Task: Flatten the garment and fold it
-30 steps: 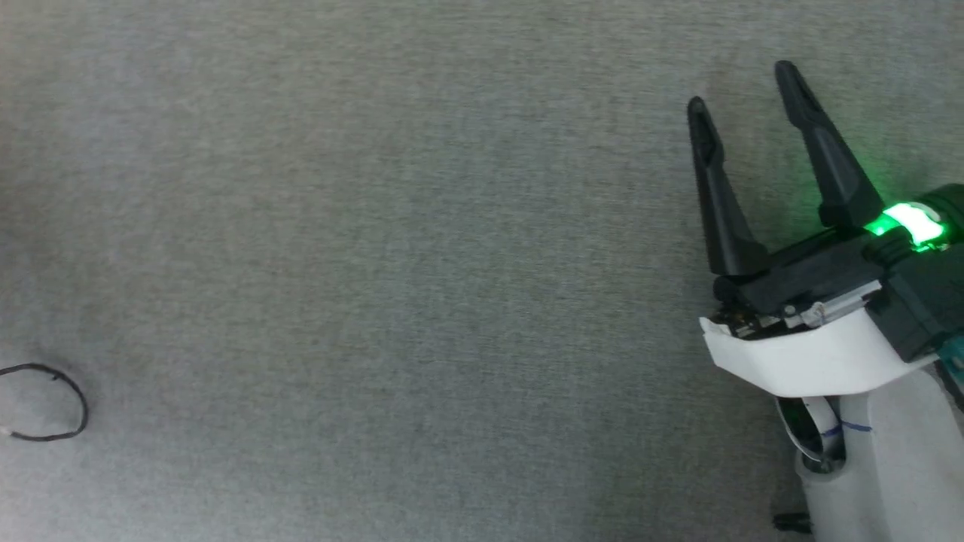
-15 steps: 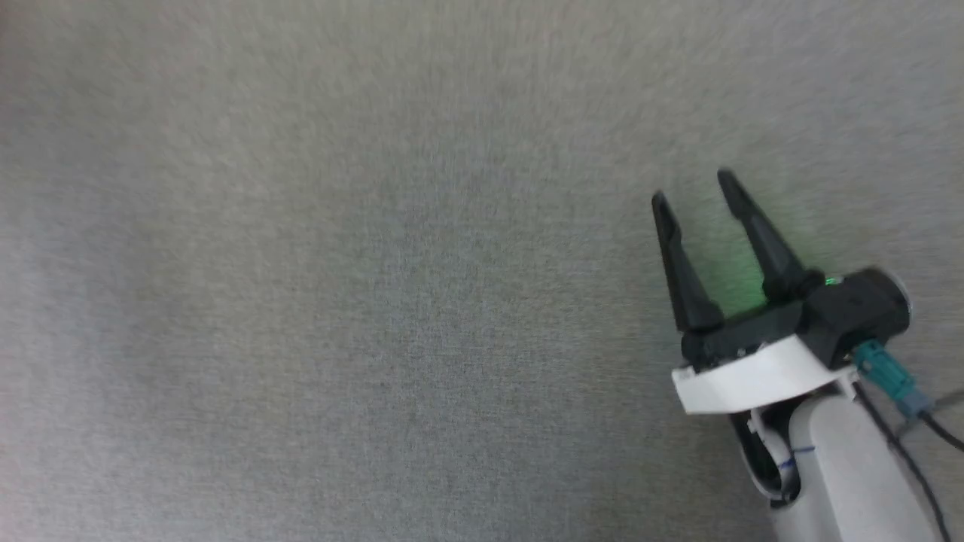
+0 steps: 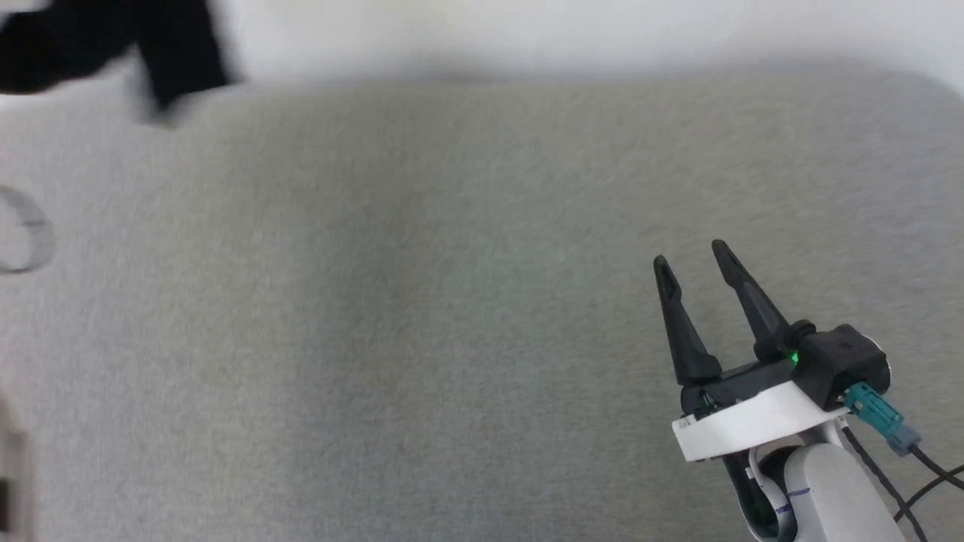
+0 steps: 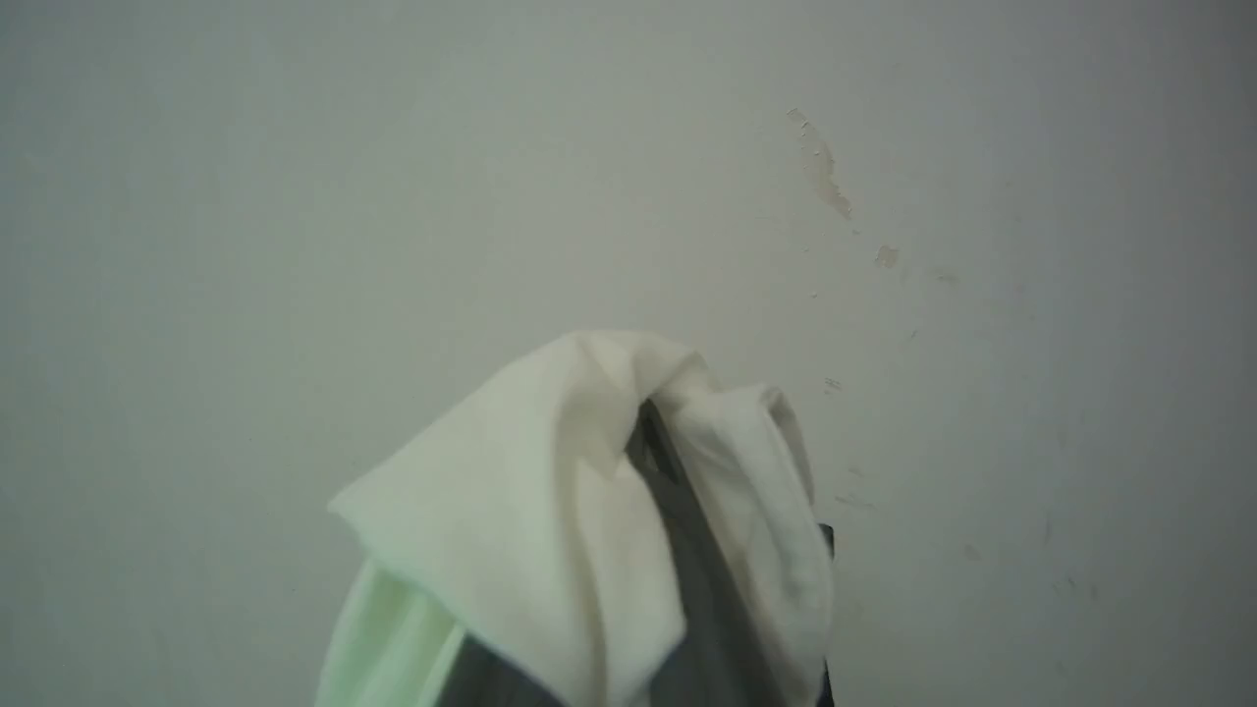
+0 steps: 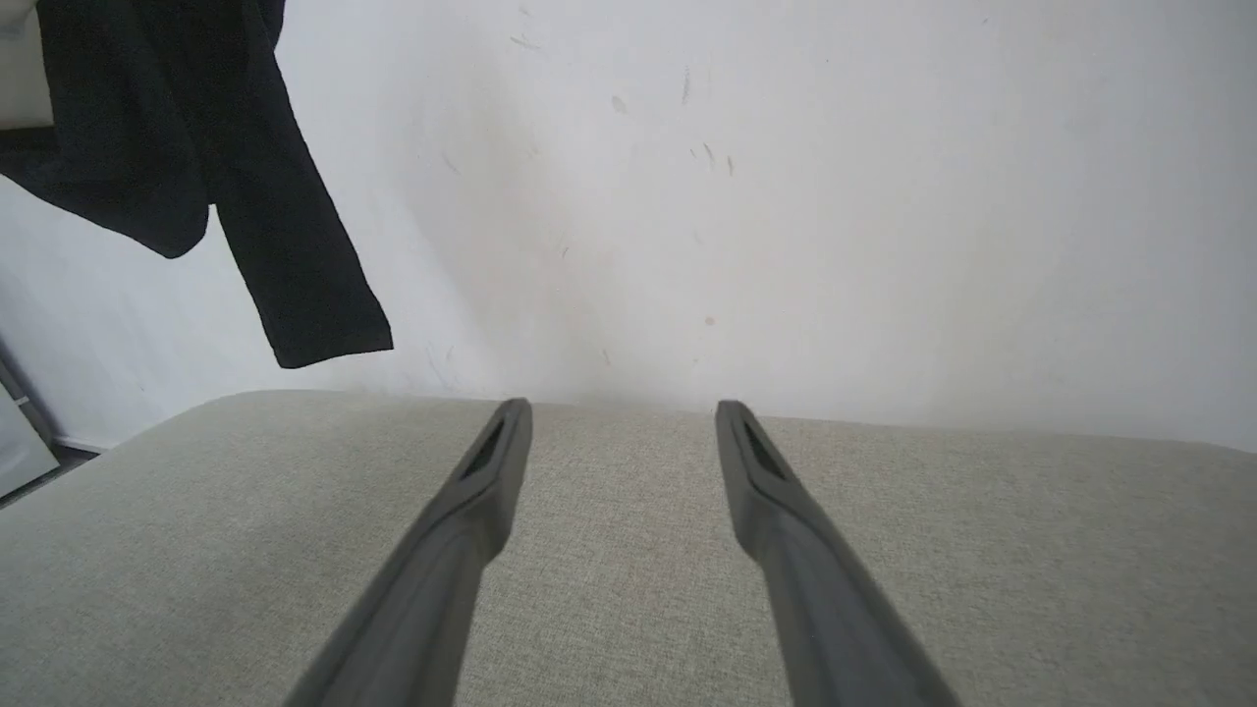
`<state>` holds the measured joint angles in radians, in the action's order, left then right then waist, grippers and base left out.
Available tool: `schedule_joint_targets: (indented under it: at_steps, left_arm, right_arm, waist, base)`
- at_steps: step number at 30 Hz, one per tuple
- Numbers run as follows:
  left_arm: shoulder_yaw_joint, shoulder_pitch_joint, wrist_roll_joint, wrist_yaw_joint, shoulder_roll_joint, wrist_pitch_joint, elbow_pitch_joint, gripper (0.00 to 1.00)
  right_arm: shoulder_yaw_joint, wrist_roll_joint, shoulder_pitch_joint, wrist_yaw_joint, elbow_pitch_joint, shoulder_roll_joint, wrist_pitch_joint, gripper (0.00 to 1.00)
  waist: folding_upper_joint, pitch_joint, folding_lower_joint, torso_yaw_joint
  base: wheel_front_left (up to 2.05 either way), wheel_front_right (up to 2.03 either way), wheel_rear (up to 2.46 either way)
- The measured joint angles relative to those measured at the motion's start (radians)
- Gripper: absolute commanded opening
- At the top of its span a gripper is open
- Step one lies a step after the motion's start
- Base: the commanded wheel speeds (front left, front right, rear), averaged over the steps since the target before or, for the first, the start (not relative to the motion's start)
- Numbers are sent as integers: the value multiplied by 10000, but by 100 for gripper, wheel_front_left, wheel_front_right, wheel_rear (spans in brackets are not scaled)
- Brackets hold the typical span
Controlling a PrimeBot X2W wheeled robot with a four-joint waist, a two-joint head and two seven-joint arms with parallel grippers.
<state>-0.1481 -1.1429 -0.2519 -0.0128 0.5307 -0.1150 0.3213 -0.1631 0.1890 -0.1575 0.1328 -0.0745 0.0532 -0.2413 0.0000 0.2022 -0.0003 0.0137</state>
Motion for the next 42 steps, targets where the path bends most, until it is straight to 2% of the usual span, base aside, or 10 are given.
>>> schedule_joint_targets:
  at_steps: [4,9,15,22,28,31,32,33,37,42]
  left_arm:
    - [-573,-74,-360,134,-1060,-211,-428,0]
    - [-1252,217,-704,222,-2086,-516,-819,0]
    - [-1858,2087,-1488,295,-3024,-884,-926,0]
    - [-2619,4913,-2088,278,-3409,-1829,10,0]
    - [-3342,6654,-2150,-75,-3496,-2899,1152,0]
    - [-3471,7100,-2165,-272,-3624,-3070,1400,0]
    - [-3486,7168,-2188,-337,-3676,-3085,1438,34]
    - [-3484,7221,-2232,-393,-3726,-3099,1440,100]
    - [-3302,7336,-2314,-646,-3933,-2380,1137,100]
    - [-2830,7425,-2197,-993,-3935,-533,130,100]
  right_arm:
    - [-86,59,20,0,-13,-4,-8,100]
    - [-117,105,34,0,-10,-4,-10,100]
    - [-42,130,163,0,-33,-2,-10,100]
    - [-35,130,219,0,10,0,25,100]
    - [8,132,232,0,81,0,35,100]
    - [15,130,246,0,109,0,79,100]
    - [19,132,251,0,127,0,115,100]
    - [31,132,261,0,138,0,121,100]
    - [75,128,294,-2,201,0,153,100]
    - [278,82,337,-2,297,-2,230,100]
  waist:
    - [0,-485,-1,-383]
    - [0,-742,1,-1006]
    - [0,-873,3,-1700]
    - [0,-935,3,-2324]
    - [0,-870,3,-2588]
    - [0,-805,3,-2561]
    - [0,-790,3,-2535]
    - [0,-776,3,-2500]
    - [0,-724,3,-2303]
    - [0,-681,4,-1948]
  base:
    - [0,0,0]
    - [0,0,0]
    - [0,0,0]
    - [0,0,0]
    - [0,0,0]
    - [0,0,0]
    - [0,0,0]
    - [0,0,0]
    - [0,0,0]
    - [0,0,0]
